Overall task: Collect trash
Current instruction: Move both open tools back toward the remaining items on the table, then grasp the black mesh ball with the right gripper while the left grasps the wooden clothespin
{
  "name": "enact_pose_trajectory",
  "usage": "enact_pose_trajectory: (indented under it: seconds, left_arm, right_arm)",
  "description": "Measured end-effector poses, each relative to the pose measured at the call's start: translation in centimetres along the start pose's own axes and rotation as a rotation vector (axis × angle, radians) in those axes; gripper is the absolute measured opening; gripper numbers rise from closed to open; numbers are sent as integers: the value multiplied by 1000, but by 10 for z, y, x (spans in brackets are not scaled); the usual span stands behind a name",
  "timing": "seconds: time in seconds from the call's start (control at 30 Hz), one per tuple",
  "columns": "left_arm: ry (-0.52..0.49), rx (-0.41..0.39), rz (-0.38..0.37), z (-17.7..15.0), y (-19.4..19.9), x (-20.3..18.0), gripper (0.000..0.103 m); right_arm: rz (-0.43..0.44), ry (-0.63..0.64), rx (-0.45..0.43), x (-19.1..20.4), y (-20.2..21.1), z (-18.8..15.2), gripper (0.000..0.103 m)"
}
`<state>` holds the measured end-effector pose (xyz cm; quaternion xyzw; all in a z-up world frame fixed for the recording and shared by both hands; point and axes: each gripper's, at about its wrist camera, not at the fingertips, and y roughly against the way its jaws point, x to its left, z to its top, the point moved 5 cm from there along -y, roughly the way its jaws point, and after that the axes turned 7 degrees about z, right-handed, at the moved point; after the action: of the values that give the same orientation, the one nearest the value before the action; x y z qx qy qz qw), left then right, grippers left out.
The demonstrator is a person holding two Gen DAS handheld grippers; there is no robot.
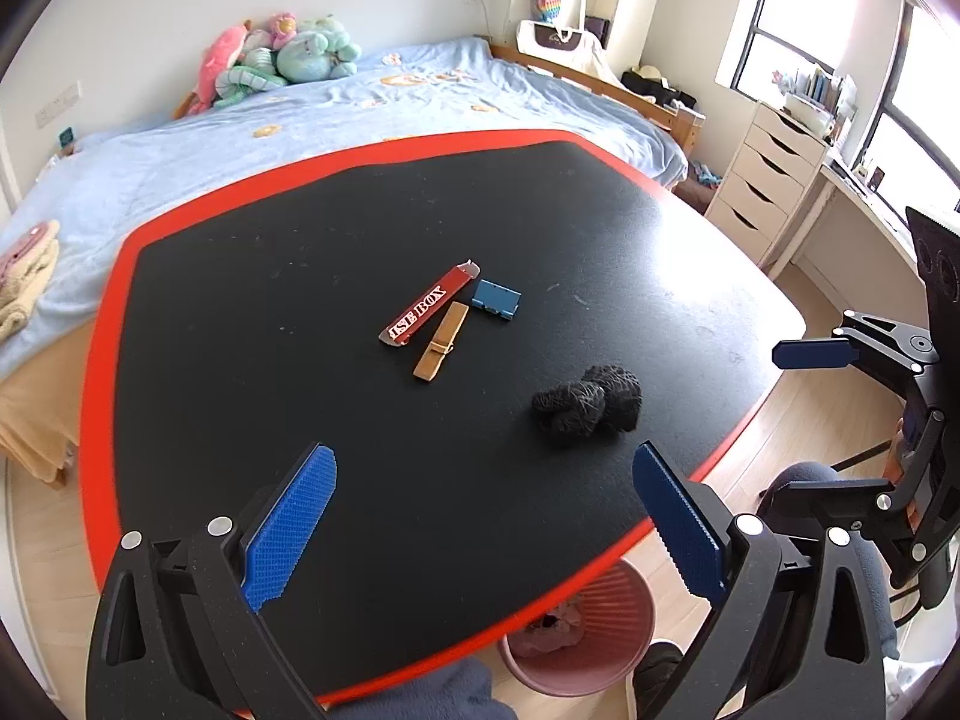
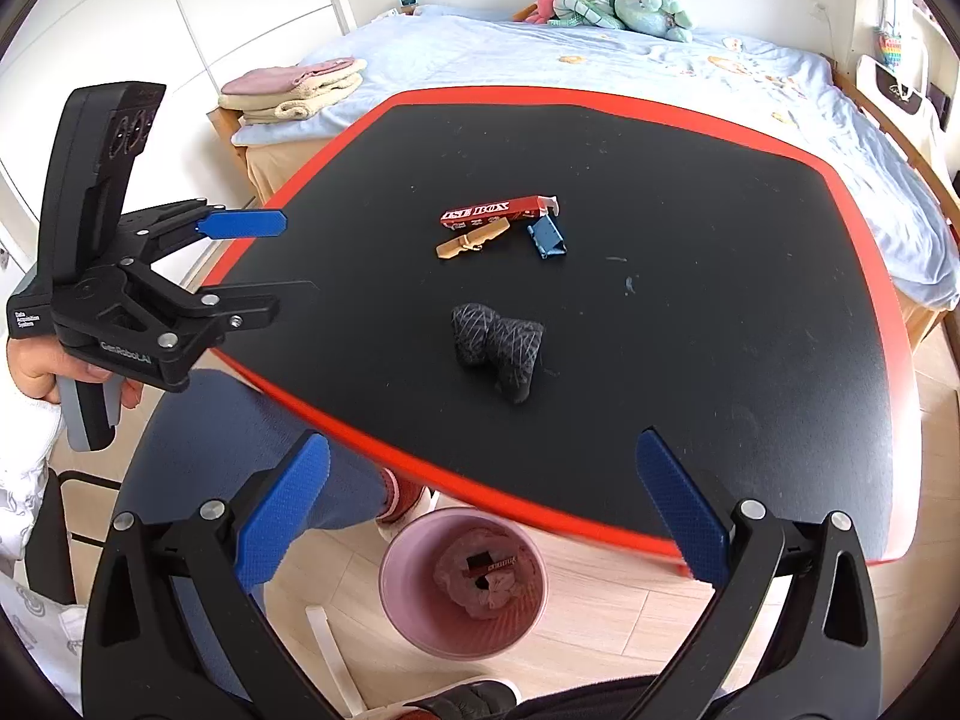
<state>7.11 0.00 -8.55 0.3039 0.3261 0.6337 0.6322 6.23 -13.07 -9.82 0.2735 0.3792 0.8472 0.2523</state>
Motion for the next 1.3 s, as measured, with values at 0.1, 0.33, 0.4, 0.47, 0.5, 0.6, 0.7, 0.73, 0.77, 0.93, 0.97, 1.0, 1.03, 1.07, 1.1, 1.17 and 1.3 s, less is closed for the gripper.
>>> enact_pose_trajectory:
  seconds: [0.1,0.33,0.4,0.47,0.5,0.6,0.7,0.73,0.77,0.93,0.97,1.0,1.03,1.07,1.1,1.17,1.3]
  left_arm:
    - [-10,18,-22,7,-16,2,95]
    - [-19,76,-59,16,-56,7,95]
    - [-18,87,-68,16,-66,8,95]
    - [-18,96,-75,17,-74,8,94]
    - [-19,98,-79,17,-77,8,92]
    - [-26,117,-92,17,-87,7,82]
    - [-30,122,-99,19,-95,9,78]
    - [-31,122,-100,20,-97,9,77]
    - [-33,122,-101,20,-99,9,75]
    - [-46,101,-77,25,-103,10,66]
    - [-47,98,-72,26,-103,10,60]
    - [-49,95,-66,27,-104,10,57]
    - [-52,93,-62,28,-104,10,49]
    - [-56,91,-57,28,-104,10,41]
    - [-58,90,-53,28,-104,11,37]
    - [-57,90,-48,29,-105,12,25]
    - [-52,91,-42,28,-105,13,14]
  right_arm:
    - [7,-2,9,-4,-11,9,100]
    - [20,-1,47,-13,-38,19,100]
    - [22,-3,56,-16,-45,22,100]
    - [24,-5,60,-18,-50,24,100]
    - [27,-7,63,-20,-54,25,100]
    - [32,-7,71,-22,-62,28,100]
    - [40,-4,77,-24,-68,28,100]
    - [42,-3,78,-24,-71,28,100]
    - [45,-3,77,-25,-73,29,100]
    - [52,-8,64,-24,-81,31,100]
    - [54,-7,61,-23,-82,31,99]
    - [57,-6,59,-23,-83,32,93]
    - [59,-3,60,-22,-84,31,87]
    - [52,4,66,-21,-86,31,78]
    - [43,10,72,-21,-88,30,75]
    - [44,12,74,-20,-89,29,69]
    - [35,23,75,-19,-88,25,51]
